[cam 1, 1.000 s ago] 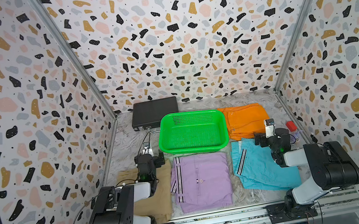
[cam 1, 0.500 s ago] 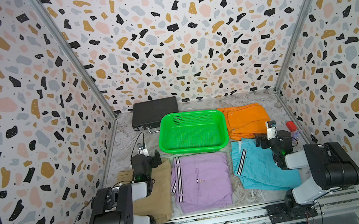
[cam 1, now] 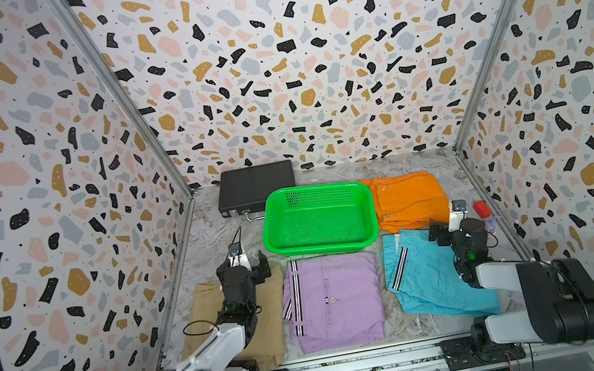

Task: Put the folded long pants in the basket
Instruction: Pick up the long pant at the center of the board.

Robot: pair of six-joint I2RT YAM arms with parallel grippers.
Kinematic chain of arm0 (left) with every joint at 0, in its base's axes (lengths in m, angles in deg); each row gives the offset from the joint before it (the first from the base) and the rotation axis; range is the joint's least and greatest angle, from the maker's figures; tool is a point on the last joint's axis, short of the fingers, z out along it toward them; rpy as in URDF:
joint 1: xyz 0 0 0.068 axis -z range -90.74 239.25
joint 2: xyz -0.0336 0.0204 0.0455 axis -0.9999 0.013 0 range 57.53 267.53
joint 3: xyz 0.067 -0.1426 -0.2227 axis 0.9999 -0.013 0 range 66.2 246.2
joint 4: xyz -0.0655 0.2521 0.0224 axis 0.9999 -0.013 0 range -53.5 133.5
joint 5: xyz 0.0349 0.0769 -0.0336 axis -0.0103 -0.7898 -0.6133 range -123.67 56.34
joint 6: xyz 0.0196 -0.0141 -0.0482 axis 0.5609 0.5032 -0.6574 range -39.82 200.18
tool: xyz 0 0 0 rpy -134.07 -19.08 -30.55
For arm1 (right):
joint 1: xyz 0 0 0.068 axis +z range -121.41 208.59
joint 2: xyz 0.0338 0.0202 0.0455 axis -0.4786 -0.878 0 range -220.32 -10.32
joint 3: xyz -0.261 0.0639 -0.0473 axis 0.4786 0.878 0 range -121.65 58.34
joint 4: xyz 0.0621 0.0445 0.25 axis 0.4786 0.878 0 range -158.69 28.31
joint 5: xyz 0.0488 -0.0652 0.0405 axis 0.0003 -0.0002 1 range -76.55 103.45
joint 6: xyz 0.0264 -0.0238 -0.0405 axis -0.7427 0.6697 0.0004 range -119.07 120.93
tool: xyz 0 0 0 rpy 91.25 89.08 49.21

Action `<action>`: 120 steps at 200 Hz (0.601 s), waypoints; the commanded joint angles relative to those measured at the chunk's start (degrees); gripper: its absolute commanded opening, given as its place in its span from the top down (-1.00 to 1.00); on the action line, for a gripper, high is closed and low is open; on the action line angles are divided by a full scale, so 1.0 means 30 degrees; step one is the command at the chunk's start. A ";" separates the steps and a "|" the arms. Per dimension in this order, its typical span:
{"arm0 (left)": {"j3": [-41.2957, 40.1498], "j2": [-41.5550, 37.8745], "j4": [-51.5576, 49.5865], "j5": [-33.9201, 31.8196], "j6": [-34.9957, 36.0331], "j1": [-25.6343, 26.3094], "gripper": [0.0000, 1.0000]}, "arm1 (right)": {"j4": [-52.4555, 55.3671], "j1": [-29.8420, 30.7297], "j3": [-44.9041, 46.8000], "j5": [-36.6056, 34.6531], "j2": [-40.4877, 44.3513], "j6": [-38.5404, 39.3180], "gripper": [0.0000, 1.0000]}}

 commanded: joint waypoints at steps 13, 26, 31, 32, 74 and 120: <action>0.4080 -0.3850 -0.8109 -0.5969 -0.3223 0.2068 -1.00 | 1.2129 -0.0255 -0.6561 -0.0154 0.1180 -0.6005 -1.00; 0.7420 -0.3481 -1.2476 -0.6127 -0.4227 0.2026 -1.00 | 1.6648 -0.0255 -0.9891 0.3993 -0.0625 -0.6881 -1.00; 0.8646 -0.3126 -1.4396 -0.6052 -0.4601 0.2028 -1.00 | 1.7793 -0.0242 -1.0882 0.5757 -0.1436 -0.7195 -1.00; 0.8929 -0.3043 -1.4833 -0.5986 -0.4647 0.2023 -1.00 | 1.8010 -0.0234 -1.0973 0.5916 -0.1603 -0.7297 -1.00; 1.4114 -0.1337 -2.2779 0.2676 -0.6578 0.1983 -1.00 | 2.3534 0.2165 -1.2420 1.3501 -0.1361 -0.7946 -1.00; 1.2987 -0.1131 -2.3848 1.2615 -0.8933 0.1974 -0.99 | 2.6162 0.6070 -0.9670 1.5093 0.2241 -0.8432 -1.00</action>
